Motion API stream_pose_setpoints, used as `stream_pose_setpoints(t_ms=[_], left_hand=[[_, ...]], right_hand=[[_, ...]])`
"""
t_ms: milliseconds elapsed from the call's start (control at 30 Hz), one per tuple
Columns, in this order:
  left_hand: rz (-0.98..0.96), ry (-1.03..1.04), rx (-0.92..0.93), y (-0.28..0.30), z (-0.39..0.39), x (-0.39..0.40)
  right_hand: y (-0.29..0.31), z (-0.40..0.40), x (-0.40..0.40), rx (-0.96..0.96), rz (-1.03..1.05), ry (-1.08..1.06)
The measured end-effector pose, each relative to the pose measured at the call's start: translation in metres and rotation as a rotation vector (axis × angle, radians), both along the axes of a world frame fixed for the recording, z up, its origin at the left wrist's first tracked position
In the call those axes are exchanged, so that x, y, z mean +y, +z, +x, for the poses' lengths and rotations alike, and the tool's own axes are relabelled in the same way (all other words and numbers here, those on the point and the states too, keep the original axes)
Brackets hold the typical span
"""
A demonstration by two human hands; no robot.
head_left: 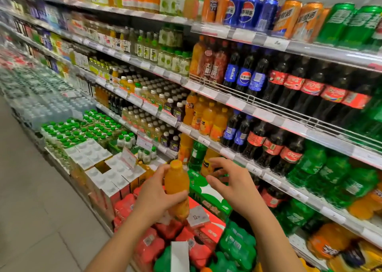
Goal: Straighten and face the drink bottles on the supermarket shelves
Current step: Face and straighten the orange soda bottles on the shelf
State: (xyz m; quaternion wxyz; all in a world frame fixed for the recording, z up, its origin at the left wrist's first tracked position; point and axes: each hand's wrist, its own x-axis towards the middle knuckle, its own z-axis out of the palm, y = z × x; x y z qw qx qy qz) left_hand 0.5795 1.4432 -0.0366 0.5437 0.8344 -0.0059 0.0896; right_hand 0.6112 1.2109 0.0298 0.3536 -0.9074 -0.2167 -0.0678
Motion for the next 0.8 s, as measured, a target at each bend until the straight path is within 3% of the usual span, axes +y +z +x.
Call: stream_pose_setpoints(t_ms=[333, 800], left_hand=[[-0.024, 0.119, 0.016, 0.018, 0.097, 0.091], [-0.096, 0.175, -0.023, 0.041, 0.236, 0.191]], right_hand=[[-0.033, 0.14, 0.057, 0.092, -0.005, -0.077], [-0.044, 0.385, 0.129, 0.14, -0.275, -0.193]])
